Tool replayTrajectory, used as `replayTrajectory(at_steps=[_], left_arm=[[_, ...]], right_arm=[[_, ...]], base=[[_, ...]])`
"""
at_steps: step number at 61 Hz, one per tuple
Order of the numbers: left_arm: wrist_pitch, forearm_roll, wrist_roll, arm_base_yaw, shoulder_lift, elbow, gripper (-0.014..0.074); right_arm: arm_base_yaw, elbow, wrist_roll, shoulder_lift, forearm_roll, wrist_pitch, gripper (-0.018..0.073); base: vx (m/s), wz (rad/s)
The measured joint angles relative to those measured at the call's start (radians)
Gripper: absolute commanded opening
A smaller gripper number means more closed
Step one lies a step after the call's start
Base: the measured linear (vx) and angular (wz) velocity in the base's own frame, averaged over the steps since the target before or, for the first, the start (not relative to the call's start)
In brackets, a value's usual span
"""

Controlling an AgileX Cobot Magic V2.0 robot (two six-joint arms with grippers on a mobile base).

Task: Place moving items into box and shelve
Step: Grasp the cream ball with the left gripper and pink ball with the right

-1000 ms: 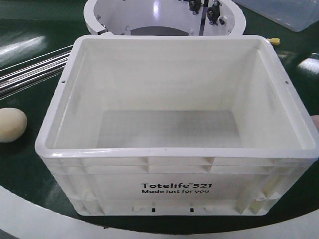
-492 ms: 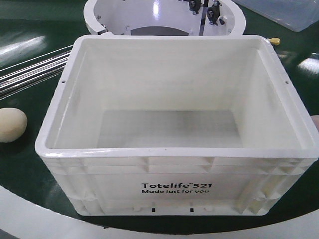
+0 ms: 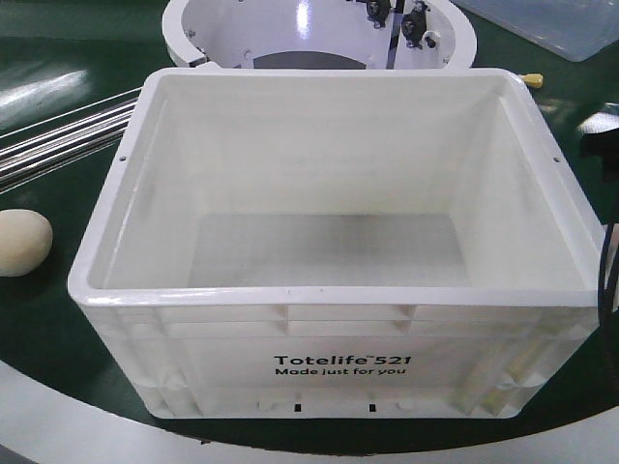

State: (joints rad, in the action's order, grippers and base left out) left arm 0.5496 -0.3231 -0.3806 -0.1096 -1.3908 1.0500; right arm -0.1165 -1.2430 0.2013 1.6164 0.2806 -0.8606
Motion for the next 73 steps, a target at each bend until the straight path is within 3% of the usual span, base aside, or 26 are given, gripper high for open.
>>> replayTrajectory(at_steps=[8, 16, 29, 58, 73], left_arm=[[0.043, 0.024, 0.0, 0.0, -0.06, 0.0, 0.0464], [0.084, 0.083, 0.008, 0.0, -0.099, 0.0, 0.0464], [0.098, 0.181, 0.111, 0.0, -0.164, 0.0, 0.0464], [-0.011, 0.181, 0.143, 0.0, -0.31, 0.002, 0.0464], [-0.065, 0.068, 0.143, 0.0, -0.422, 0.02, 0.0463]], right_arm=[[-0.03, 0.027, -0.016, 0.033, -0.058, 0.004, 0.0512], [-0.106, 0.091, -0.082, 0.061, -0.183, 0.005, 0.0512], [-0.174, 0.163, -0.116, 0.064, -0.258, 0.067, 0.0512], [-0.175, 0.175, -0.161, 0.107, -0.31, 0.141, 0.0512], [-0.175, 0.175, -0.164, 0.127, -0.311, 0.158, 0.051]], base=[[0.0, 0.0], [0.0, 0.0], [0.0, 0.0], [0.0, 0.0], [0.0, 0.0]])
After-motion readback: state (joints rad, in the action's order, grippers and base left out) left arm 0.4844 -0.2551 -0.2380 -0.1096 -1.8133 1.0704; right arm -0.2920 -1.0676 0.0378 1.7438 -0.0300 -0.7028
